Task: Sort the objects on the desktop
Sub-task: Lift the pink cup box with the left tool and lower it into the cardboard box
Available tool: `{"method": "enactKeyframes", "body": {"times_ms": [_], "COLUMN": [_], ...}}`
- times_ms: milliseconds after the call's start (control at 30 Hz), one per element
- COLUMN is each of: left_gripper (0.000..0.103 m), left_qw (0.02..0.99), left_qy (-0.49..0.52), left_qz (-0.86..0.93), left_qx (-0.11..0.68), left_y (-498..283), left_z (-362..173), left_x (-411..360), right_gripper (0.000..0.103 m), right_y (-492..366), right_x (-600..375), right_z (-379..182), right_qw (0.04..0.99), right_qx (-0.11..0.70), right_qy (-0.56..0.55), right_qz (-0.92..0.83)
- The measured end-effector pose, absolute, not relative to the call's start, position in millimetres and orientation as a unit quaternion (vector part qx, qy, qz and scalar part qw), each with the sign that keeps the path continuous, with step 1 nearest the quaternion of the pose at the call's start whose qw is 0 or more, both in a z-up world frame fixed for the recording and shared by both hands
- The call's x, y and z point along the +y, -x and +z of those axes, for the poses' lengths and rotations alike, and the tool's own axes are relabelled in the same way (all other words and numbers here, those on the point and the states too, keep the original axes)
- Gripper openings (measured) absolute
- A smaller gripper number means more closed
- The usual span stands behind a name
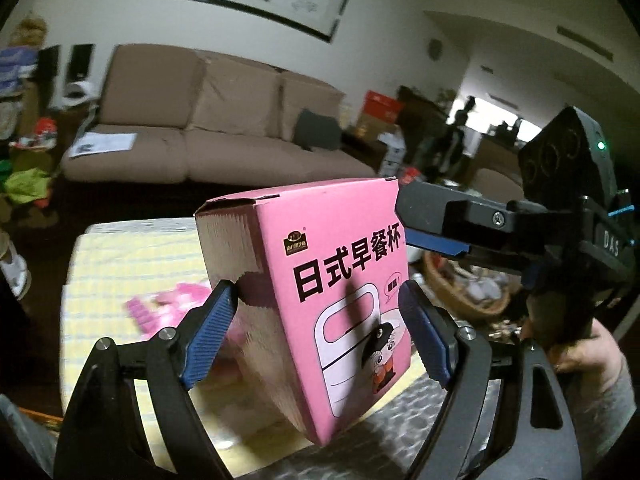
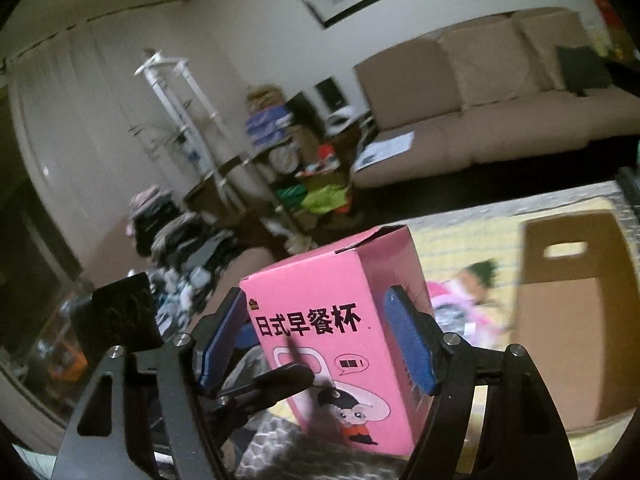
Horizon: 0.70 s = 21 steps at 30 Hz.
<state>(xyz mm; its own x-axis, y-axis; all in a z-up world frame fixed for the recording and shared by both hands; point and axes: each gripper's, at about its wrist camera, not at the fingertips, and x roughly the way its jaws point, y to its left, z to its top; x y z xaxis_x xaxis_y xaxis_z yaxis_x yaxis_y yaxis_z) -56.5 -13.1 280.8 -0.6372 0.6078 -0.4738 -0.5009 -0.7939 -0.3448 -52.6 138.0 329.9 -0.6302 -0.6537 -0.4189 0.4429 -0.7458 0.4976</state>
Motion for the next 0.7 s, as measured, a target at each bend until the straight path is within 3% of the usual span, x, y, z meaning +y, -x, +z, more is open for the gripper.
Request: {"method": "enactKeyframes", "body": {"times_ms": [233, 300, 700], "left_gripper": [0.08, 0.086, 0.092], "left_qw": [0.348, 0.352, 0.364], "left_qy": [0.344, 0.339, 0.409], "left_qz": [0.865, 0.867, 0.831], "left_qx": [-0.108, -0.103, -0.094], "left_y": [90, 95, 143], "left_z": [275, 271, 233], "left_x": [73, 98, 175], "right_gripper": [0.075, 0.075, 0.076], "right_y": [63, 70, 105], "right_x": [231, 252, 335], "right_z": [326, 319, 272], "right_qw": [0.25, 0.237, 0.21], "right_qx": [-0.203, -0.209, -0.273], "right_qy": [-0.303, -0.311, -0.326], "right_qz": [-0.897, -0.896, -0.88]}}
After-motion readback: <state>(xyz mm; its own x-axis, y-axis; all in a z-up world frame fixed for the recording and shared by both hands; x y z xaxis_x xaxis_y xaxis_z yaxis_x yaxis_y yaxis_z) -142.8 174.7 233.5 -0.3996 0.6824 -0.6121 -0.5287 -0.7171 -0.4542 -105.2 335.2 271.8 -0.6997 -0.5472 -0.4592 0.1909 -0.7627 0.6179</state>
